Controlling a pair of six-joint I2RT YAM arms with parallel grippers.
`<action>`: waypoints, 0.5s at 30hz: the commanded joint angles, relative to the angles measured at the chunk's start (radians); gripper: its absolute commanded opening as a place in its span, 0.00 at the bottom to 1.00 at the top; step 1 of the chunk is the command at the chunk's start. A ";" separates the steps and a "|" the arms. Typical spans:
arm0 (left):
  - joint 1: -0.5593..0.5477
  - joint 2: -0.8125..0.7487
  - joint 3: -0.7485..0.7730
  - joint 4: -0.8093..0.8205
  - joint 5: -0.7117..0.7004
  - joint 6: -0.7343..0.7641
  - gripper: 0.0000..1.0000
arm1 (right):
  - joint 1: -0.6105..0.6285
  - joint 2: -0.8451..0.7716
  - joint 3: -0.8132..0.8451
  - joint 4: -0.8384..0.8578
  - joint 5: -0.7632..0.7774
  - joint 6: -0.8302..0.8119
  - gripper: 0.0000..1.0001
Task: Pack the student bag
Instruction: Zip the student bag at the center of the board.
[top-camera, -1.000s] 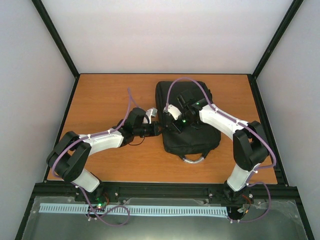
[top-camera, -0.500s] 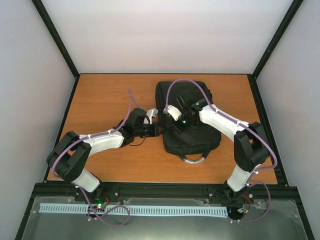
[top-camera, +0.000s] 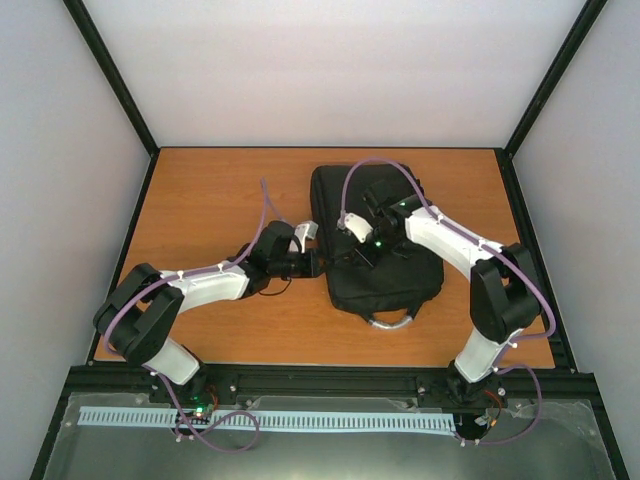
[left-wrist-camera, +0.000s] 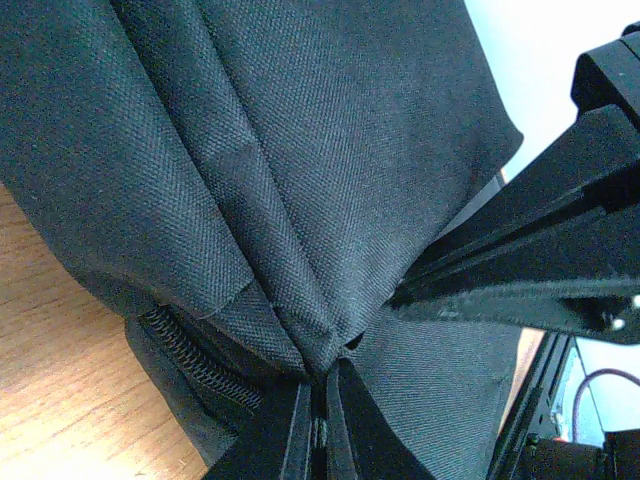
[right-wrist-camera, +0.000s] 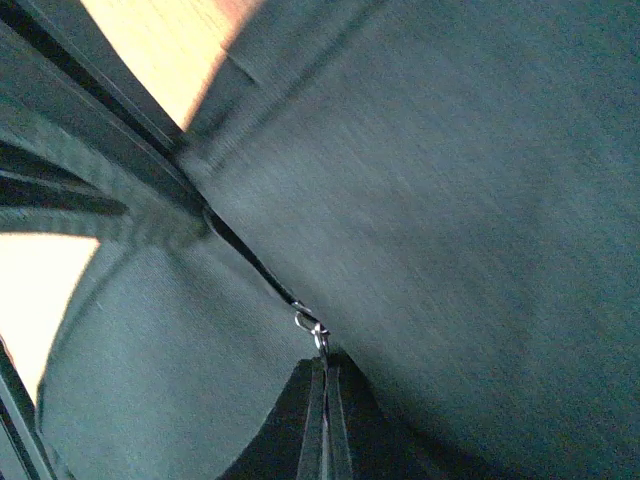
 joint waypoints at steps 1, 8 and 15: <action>0.006 -0.020 -0.022 0.022 -0.035 0.045 0.01 | -0.060 -0.031 -0.011 -0.132 0.078 -0.027 0.03; 0.007 -0.018 -0.025 0.001 -0.056 0.066 0.01 | -0.080 -0.065 -0.036 -0.201 0.137 -0.074 0.03; 0.007 -0.015 -0.024 -0.013 -0.070 0.077 0.01 | -0.168 -0.090 -0.047 -0.257 0.159 -0.123 0.03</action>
